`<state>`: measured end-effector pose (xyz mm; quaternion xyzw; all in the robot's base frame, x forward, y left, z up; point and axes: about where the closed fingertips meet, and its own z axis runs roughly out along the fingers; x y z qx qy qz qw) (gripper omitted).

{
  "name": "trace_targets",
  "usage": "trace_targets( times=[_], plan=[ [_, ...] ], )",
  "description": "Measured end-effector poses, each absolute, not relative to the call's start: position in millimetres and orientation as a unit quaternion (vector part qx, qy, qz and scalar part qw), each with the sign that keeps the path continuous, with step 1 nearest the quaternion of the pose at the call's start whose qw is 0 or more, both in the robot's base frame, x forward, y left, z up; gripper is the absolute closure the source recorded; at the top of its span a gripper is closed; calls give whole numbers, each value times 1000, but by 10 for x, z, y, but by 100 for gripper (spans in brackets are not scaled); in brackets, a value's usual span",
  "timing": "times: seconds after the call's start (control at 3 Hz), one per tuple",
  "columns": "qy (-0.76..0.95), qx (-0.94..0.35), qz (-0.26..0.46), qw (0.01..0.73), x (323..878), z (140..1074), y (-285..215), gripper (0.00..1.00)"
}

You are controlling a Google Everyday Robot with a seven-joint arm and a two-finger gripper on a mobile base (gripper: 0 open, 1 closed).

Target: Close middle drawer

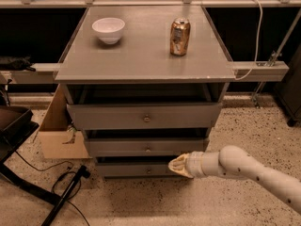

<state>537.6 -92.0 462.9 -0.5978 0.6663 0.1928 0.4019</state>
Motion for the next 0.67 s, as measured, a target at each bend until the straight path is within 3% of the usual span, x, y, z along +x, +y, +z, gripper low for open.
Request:
trace_targets(
  times=[0.33,0.67],
  plan=[
    [663,-662,176,304,4883,4718,-892,96],
    [672,-688,144,231,4320,4940,-959,100]
  ],
)
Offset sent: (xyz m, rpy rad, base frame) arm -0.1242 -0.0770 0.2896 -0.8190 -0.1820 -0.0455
